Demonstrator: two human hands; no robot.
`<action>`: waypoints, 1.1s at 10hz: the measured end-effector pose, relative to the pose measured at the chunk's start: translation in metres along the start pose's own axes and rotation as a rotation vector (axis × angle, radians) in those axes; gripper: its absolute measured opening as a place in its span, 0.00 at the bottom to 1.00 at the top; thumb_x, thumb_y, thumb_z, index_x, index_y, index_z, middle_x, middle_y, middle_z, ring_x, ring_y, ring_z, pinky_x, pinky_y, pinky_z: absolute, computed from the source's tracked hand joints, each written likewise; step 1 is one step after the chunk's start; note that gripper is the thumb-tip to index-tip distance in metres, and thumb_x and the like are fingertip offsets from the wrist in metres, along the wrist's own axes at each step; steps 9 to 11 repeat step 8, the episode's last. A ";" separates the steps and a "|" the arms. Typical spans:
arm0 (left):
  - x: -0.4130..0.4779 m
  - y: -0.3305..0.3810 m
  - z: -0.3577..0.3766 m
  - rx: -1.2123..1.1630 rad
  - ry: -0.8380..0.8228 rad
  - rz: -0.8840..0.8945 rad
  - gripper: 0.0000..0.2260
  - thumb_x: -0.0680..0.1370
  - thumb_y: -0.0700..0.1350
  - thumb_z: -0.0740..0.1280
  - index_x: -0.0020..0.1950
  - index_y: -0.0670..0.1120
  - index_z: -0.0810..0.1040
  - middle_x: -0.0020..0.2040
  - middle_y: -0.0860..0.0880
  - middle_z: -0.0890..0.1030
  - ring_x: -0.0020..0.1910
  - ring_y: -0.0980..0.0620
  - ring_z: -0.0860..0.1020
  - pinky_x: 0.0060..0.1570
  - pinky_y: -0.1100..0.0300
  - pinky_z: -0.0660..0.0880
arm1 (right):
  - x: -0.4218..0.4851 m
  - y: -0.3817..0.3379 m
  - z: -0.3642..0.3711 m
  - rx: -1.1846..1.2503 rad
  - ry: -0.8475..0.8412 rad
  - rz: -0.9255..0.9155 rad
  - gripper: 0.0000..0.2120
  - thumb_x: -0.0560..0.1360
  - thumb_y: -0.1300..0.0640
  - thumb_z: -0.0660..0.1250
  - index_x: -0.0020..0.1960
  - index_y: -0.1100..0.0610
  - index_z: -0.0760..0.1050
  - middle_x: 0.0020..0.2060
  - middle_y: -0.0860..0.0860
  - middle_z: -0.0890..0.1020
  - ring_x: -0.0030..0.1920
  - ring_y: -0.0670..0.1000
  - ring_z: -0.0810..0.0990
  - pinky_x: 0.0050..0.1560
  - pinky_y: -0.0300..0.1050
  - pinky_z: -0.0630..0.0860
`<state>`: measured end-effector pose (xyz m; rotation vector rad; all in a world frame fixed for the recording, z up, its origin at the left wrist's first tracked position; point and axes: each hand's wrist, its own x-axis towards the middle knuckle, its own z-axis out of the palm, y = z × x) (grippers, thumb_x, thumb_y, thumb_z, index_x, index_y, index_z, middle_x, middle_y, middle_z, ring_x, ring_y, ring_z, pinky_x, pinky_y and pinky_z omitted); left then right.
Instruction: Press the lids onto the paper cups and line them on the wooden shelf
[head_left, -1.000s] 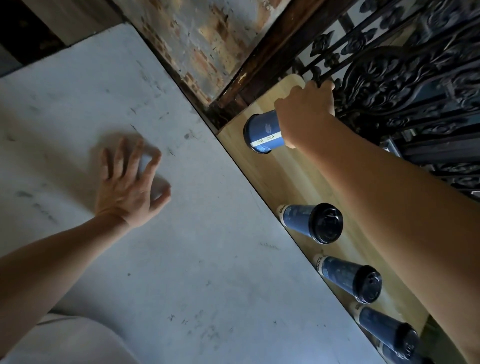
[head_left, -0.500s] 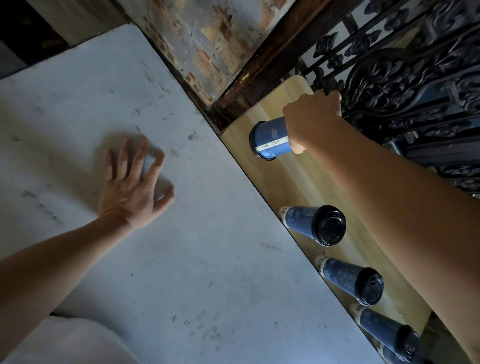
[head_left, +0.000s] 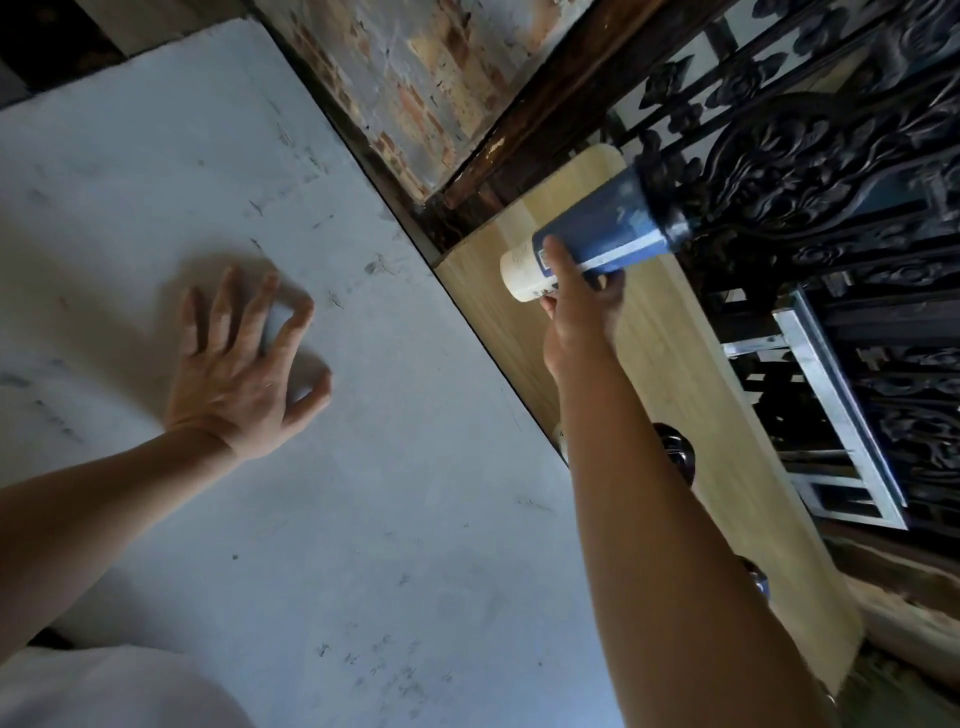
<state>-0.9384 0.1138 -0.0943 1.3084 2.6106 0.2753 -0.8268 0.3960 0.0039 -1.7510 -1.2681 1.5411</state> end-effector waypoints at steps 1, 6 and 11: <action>0.000 0.001 0.001 0.006 -0.004 -0.009 0.37 0.73 0.65 0.57 0.77 0.45 0.67 0.80 0.37 0.58 0.79 0.29 0.53 0.76 0.31 0.47 | 0.000 0.031 0.007 -0.046 0.008 -0.074 0.40 0.54 0.54 0.83 0.63 0.54 0.72 0.57 0.50 0.82 0.57 0.51 0.82 0.60 0.50 0.80; 0.001 0.000 -0.002 0.038 -0.040 -0.002 0.38 0.73 0.67 0.57 0.76 0.45 0.68 0.81 0.38 0.58 0.79 0.30 0.53 0.77 0.33 0.46 | -0.002 0.081 0.016 -0.265 -0.014 -0.167 0.39 0.57 0.52 0.82 0.67 0.51 0.75 0.56 0.47 0.83 0.56 0.47 0.82 0.59 0.51 0.81; 0.001 -0.002 0.001 0.035 -0.009 -0.006 0.38 0.73 0.68 0.57 0.76 0.46 0.68 0.81 0.39 0.58 0.79 0.31 0.53 0.77 0.33 0.46 | -0.008 0.091 0.022 -0.193 0.054 -0.299 0.45 0.60 0.59 0.79 0.71 0.51 0.61 0.65 0.51 0.74 0.63 0.53 0.76 0.64 0.53 0.77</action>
